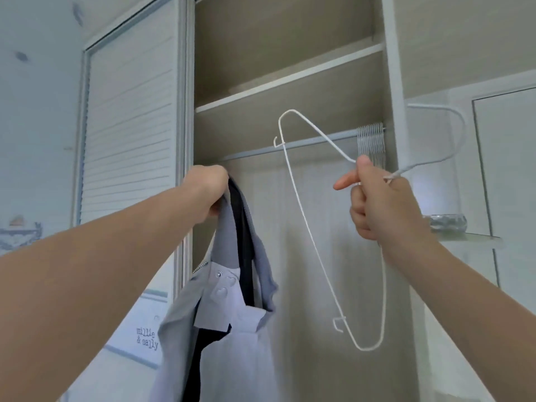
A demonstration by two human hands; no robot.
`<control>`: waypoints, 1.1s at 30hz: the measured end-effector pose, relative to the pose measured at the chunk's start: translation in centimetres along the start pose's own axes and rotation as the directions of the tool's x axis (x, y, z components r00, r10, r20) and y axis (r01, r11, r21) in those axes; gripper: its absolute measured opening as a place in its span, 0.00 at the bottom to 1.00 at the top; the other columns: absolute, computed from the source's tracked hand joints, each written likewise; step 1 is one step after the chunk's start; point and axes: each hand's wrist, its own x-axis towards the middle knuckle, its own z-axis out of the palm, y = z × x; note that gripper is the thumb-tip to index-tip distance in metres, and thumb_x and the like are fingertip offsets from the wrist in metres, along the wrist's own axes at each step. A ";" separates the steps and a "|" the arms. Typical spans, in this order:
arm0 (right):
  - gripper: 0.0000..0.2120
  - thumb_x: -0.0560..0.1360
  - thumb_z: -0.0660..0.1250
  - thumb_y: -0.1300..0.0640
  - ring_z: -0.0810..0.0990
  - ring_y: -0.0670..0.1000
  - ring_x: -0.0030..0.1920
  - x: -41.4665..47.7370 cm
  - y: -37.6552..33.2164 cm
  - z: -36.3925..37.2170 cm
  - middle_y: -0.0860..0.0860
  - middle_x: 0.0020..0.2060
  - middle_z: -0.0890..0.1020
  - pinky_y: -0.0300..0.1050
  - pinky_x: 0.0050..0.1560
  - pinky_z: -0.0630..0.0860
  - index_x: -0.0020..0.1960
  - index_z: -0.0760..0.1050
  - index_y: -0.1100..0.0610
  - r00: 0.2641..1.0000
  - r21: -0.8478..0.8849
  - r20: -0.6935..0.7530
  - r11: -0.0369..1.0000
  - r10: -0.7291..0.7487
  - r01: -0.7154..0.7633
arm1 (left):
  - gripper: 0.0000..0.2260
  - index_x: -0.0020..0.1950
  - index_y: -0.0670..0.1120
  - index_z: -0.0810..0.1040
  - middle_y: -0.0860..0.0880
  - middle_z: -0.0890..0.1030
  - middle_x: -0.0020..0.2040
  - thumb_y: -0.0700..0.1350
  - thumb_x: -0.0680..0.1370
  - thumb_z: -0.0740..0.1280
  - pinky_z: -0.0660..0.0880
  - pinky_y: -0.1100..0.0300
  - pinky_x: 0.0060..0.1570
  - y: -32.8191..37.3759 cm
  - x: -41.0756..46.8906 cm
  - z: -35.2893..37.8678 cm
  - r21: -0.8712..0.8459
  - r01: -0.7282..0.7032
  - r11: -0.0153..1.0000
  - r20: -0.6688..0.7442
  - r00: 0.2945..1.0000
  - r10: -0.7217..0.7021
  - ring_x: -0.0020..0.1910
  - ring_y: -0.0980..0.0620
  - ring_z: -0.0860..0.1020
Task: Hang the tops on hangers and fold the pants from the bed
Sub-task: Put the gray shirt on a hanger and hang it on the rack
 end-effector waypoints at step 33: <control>0.37 0.63 0.64 0.21 0.57 0.49 0.23 -41.5 -4.8 -12.9 0.48 0.22 0.59 0.35 0.25 0.58 0.36 0.74 0.57 0.391 -0.246 0.808 0.856 0.440 -0.455 | 0.09 0.45 0.47 0.86 0.53 0.81 0.35 0.40 0.76 0.66 0.72 0.67 0.34 -12.5 -45.9 -19.2 0.722 0.267 0.639 -0.159 0.962 -0.222 0.35 0.55 0.76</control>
